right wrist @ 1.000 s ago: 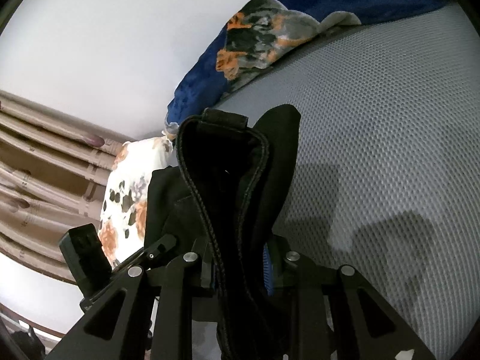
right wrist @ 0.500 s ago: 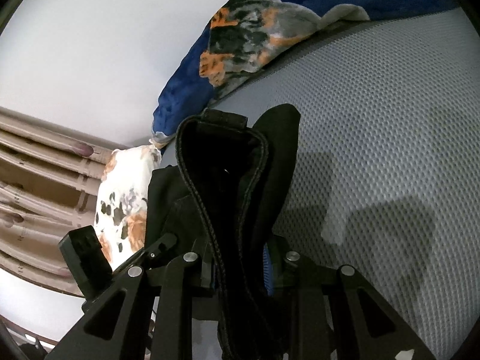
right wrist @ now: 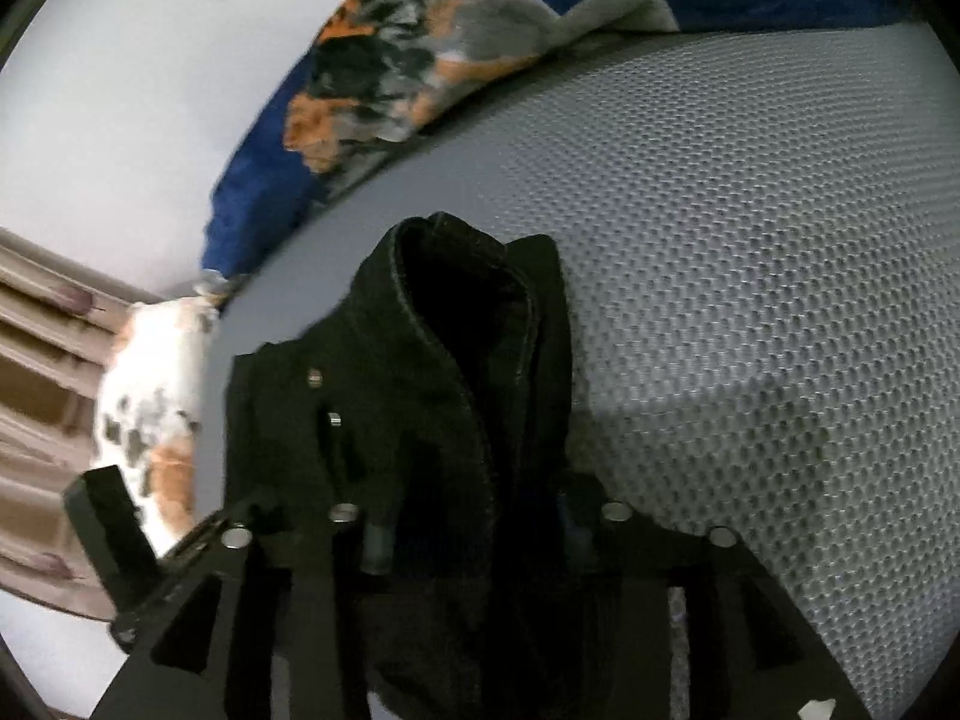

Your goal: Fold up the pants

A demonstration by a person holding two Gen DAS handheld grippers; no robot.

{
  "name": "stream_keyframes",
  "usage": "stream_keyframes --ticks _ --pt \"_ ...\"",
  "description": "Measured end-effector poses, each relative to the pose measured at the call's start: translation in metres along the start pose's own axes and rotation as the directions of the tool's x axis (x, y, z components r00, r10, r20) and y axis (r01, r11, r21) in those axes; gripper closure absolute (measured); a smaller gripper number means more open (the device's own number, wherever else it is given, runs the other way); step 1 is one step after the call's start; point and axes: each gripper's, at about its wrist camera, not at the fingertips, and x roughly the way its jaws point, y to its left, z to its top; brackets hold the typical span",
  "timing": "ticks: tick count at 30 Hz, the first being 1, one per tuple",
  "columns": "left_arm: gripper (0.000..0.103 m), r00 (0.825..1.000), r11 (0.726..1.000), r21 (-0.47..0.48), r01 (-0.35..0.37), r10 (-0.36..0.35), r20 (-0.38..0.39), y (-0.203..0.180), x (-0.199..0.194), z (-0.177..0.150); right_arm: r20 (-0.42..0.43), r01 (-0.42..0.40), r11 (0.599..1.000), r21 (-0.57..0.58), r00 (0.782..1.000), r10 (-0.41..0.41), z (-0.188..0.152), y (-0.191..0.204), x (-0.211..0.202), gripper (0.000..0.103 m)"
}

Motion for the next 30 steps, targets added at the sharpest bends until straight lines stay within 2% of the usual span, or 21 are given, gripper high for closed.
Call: stream_keyframes --ticks 8,12,16,21,30 --pt "0.052 0.999 0.999 -0.014 -0.049 0.050 0.011 0.001 -0.006 -0.006 0.017 0.122 0.990 -0.065 0.992 -0.122 -0.013 0.013 -0.007 0.049" --pt "0.043 0.997 0.997 -0.032 -0.073 0.074 0.001 -0.002 -0.014 -0.020 0.025 0.135 0.990 -0.042 0.991 -0.134 -0.032 0.010 -0.016 0.045" --pt "0.043 0.994 0.994 -0.019 -0.107 0.107 -0.017 -0.010 -0.026 -0.036 0.034 0.136 0.990 -0.022 0.990 -0.136 -0.049 0.007 -0.029 0.041" --pt "0.042 0.988 0.988 -0.005 -0.155 0.155 -0.001 -0.020 -0.049 -0.055 0.100 0.179 0.983 -0.040 0.980 -0.174 -0.069 0.016 -0.053 0.038" --pt "0.040 0.977 0.978 -0.007 -0.209 0.209 0.039 -0.040 -0.094 -0.092 0.133 0.288 0.940 -0.185 0.955 -0.267 -0.119 0.049 -0.066 0.037"
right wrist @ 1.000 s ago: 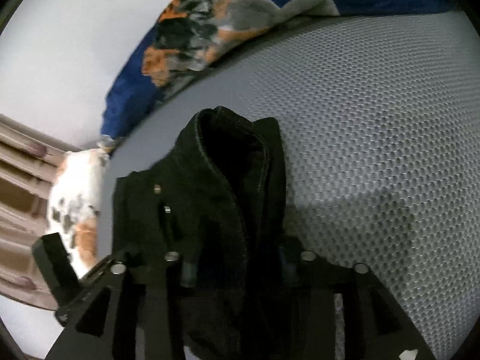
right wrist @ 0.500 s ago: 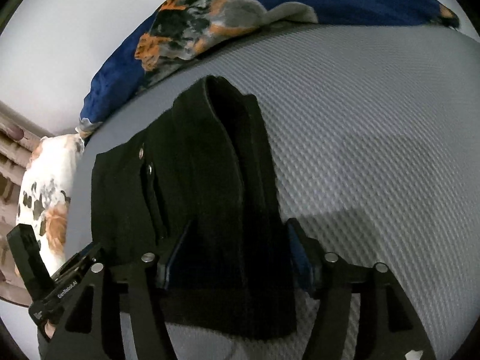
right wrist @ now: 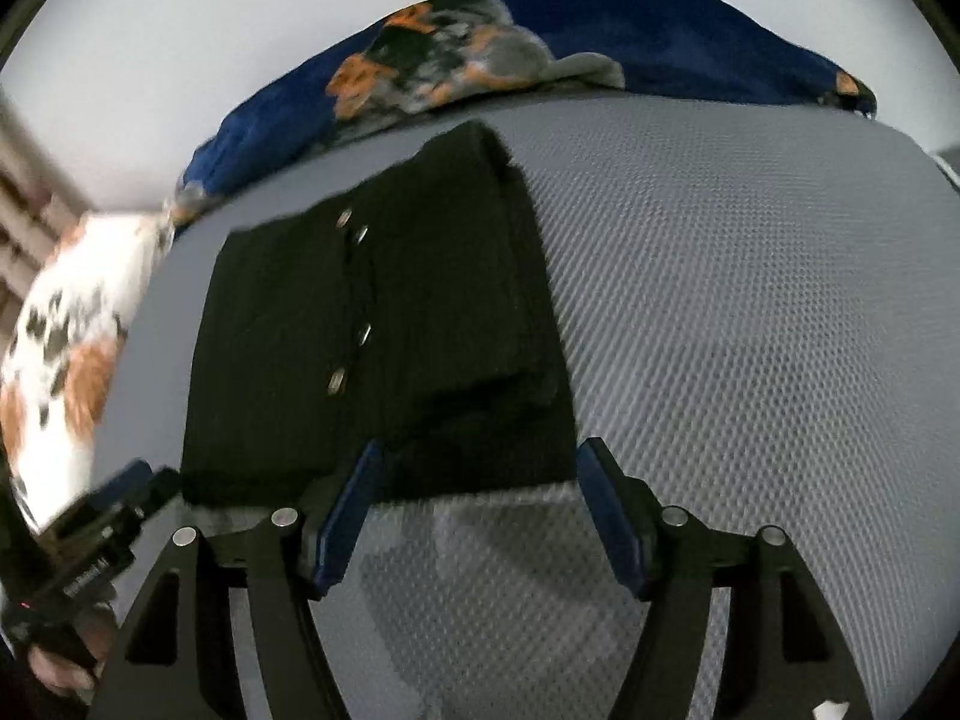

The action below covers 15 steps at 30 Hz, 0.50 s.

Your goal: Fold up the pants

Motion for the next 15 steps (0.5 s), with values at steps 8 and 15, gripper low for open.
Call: stream_keyframes --ticks 8,15 --pt "0.040 0.997 0.997 -0.032 -0.066 0.067 0.027 -0.008 -0.033 -0.035 0.080 0.026 0.995 -0.093 0.997 -0.018 -0.035 0.034 -0.032 0.030" --pt "0.040 0.984 0.989 -0.008 -0.151 0.151 0.092 -0.018 -0.061 -0.060 0.118 0.047 0.993 -0.109 0.992 -0.034 -0.061 0.047 -0.054 0.028"
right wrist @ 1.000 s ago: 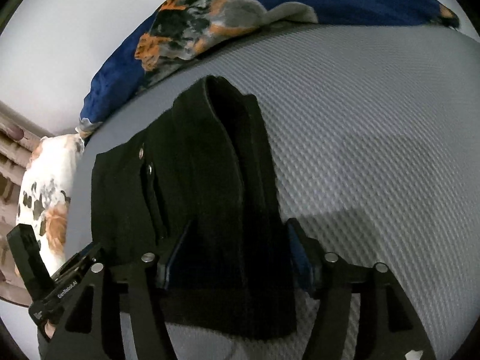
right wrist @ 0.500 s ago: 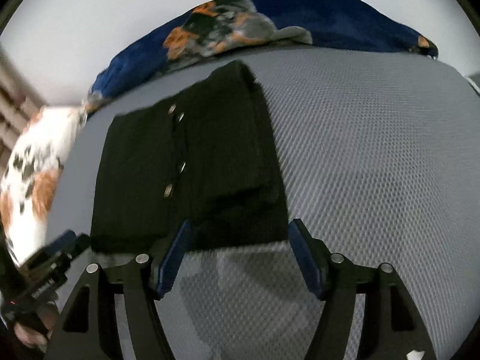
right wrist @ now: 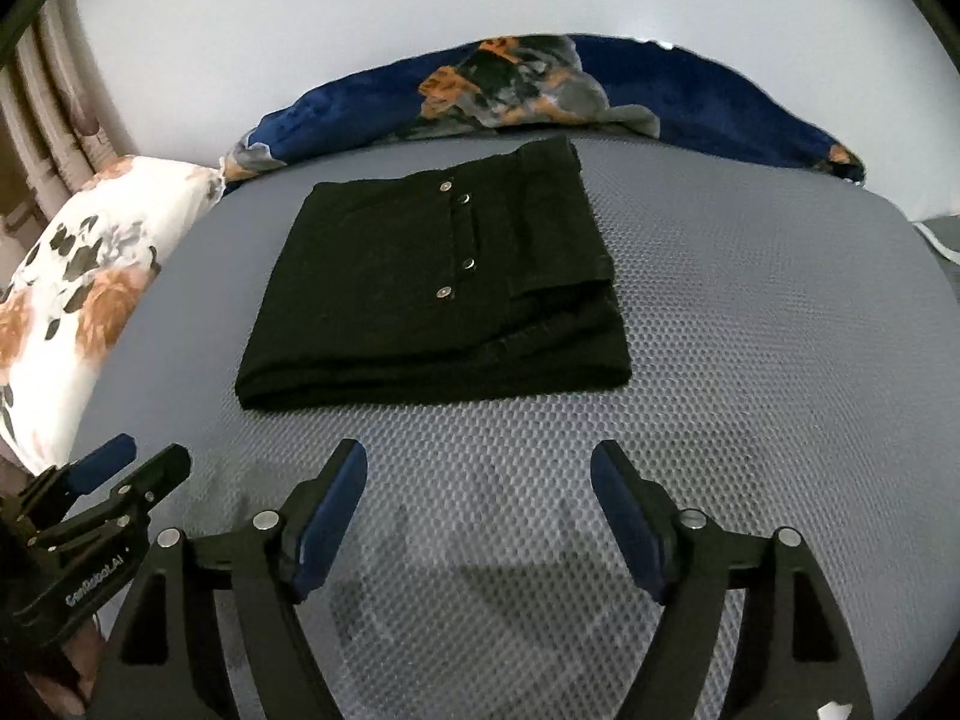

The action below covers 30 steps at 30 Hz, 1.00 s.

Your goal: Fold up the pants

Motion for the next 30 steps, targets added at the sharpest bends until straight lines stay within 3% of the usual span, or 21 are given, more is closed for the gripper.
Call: stream_keyframes --ticks 9,30 --pt "0.040 0.999 1.000 0.030 0.001 -0.003 0.045 -0.010 -0.024 -0.016 0.063 0.024 0.999 -0.030 0.998 -0.022 -0.012 0.010 -0.024 0.022" --pt "0.040 0.999 1.000 0.010 0.009 -0.009 0.051 -0.008 -0.032 -0.022 0.075 0.004 1.000 -0.027 0.997 -0.002 -0.021 0.018 -0.035 0.022"
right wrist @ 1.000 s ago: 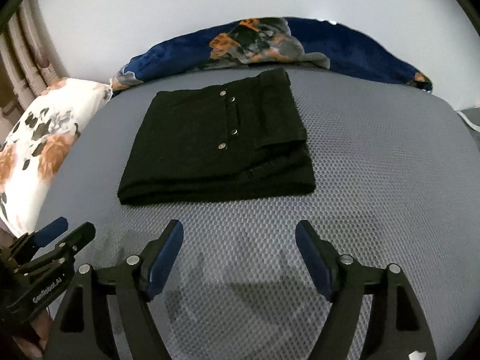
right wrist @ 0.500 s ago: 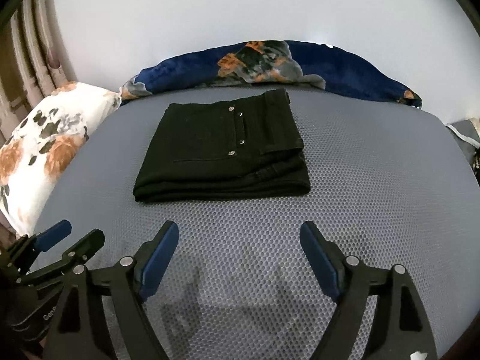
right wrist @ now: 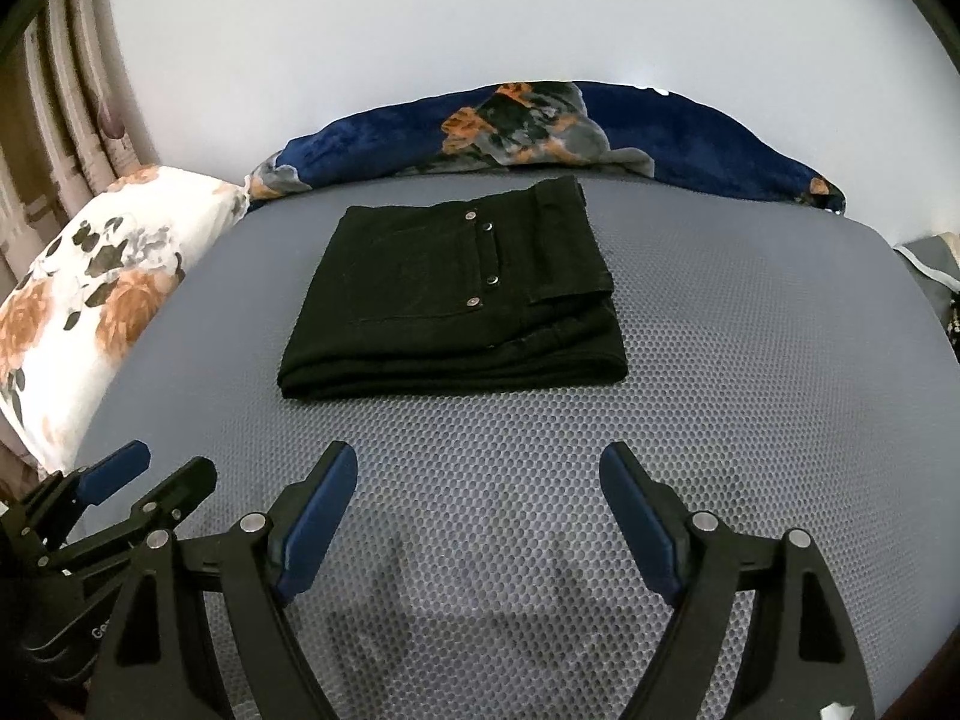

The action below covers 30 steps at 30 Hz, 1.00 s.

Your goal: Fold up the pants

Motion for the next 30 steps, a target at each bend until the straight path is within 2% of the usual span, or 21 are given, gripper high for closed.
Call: stream_keyframes --ticks 30 --pt "0.040 1.000 1.000 0.002 -0.003 0.003 -0.009 0.0004 0.0020 -0.0031 -0.028 -0.003 1.000 0.000 1.000 0.003 -0.0027 0.0027 0.0063 0.022"
